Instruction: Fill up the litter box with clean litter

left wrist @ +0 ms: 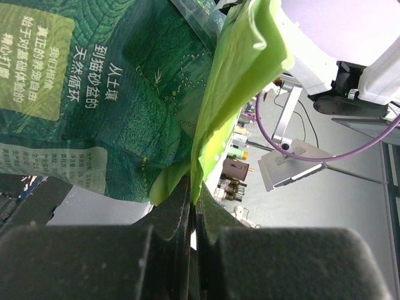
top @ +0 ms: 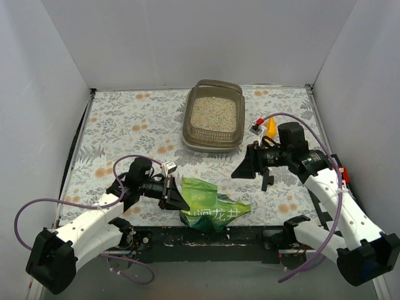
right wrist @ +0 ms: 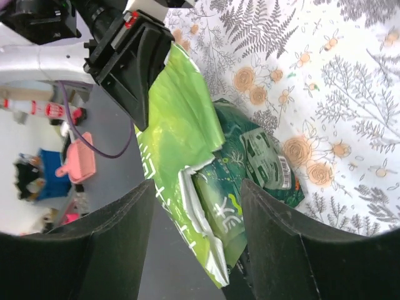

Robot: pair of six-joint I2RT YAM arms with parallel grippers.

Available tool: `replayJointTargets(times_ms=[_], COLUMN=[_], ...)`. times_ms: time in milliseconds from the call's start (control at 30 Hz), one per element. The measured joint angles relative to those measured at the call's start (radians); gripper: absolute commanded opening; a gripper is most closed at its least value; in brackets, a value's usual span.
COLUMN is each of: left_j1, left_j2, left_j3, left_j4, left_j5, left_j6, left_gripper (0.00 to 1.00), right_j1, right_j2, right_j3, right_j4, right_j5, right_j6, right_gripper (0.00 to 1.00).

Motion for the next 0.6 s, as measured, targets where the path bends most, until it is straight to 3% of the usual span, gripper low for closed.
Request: replayJointTargets(times_ms=[67,233,433,600], left_j1=[0.0,0.0,0.0,-0.001], left_j2=[0.0,0.006,0.021,0.027], left_j3=[0.0,0.01,0.028,0.031], left_j4=[-0.001,-0.005,-0.024,-0.027], left_j5=[0.001,0.001,-0.001,-0.002], left_j6=[-0.003,-0.006,-0.006,-0.006], left_gripper=[0.0,0.0,0.0,0.0], right_j1=[0.057,0.33,0.616,0.779], right_j2=[0.01,0.057,0.072,0.128], right_j3=[0.062,0.159,0.166,0.166], right_j4=[-0.025,-0.054,-0.048,-0.047], right_j5=[0.052,0.181,0.331,0.449], right_j6=[-0.043,-0.13,-0.211,-0.291], right_gripper=[0.64,0.64,0.65,0.66])
